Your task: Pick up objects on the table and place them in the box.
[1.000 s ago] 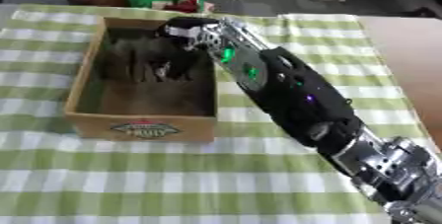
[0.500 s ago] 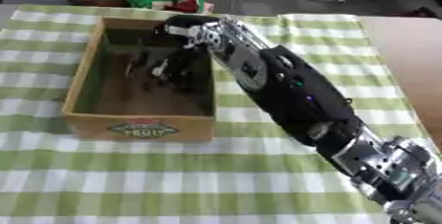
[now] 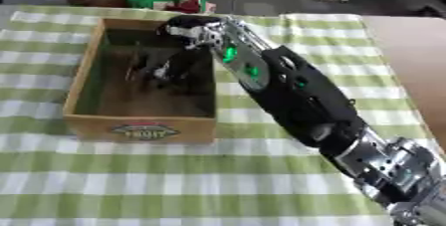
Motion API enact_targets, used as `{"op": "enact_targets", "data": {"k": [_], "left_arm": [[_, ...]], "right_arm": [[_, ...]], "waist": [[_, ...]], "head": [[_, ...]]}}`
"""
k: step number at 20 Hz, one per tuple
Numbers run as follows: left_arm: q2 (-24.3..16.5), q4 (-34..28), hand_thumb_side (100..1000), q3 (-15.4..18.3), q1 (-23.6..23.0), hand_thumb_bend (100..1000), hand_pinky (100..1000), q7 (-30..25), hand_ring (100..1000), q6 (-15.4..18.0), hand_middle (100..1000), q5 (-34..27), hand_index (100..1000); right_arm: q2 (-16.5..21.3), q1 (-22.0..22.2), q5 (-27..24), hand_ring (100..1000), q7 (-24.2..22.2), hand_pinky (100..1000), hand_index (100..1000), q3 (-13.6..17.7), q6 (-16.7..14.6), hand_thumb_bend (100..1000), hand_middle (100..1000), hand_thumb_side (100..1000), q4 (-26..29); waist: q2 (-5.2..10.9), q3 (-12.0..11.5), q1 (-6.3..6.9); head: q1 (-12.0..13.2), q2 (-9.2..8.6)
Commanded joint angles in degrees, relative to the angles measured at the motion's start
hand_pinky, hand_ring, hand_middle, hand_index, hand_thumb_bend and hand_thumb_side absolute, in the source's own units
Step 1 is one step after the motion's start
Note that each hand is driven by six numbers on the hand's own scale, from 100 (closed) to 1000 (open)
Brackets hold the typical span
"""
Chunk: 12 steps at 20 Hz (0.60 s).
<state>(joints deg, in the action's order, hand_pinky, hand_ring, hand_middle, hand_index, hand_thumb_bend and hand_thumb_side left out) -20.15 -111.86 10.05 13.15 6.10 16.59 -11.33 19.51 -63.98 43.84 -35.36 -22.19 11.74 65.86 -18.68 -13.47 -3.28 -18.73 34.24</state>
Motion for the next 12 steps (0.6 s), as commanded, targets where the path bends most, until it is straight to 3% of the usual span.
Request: {"op": "enact_targets", "data": {"k": [1, 8, 10, 12], "left_arm": [[-0.8, -0.7, 863, 0.2, 0.4, 100, 474, 0.1, 568, 0.0, 629, -0.2, 749], [-0.8, -0.7, 863, 0.4, 0.3, 100, 474, 0.2, 569, 0.0, 629, -0.1, 749], [-0.8, -0.7, 864, 0.5, 0.3, 100, 474, 0.3, 569, 0.0, 628, 0.0, 749], [-0.8, -0.7, 863, 0.6, 0.2, 100, 474, 0.4, 568, 0.0, 628, 0.0, 749]], "right_arm": [[1.1, -1.3, 0.2, 926, 0.4, 848, 911, 0.9, 0.0, 256, 849, 466, 1.4], [3.9, -1.5, -3.9, 903, 2.7, 838, 907, 3.1, 0.9, 188, 829, 505, 8.7], [5.5, -1.2, -5.0, 887, 3.6, 828, 897, 4.0, 1.9, 100, 810, 539, 11.6], [7.0, -0.4, -6.1, 878, 5.3, 823, 893, 5.5, 3.6, 100, 800, 556, 13.7]], "waist": [[1.3, 0.0, 0.56], [1.37, 0.5, 0.65], [1.37, 0.9, 0.72], [1.39, 1.2, 0.87]], "head": [[0.0, -0.27], [0.6, -0.01], [1.0, -0.07], [1.5, -0.24]]}}
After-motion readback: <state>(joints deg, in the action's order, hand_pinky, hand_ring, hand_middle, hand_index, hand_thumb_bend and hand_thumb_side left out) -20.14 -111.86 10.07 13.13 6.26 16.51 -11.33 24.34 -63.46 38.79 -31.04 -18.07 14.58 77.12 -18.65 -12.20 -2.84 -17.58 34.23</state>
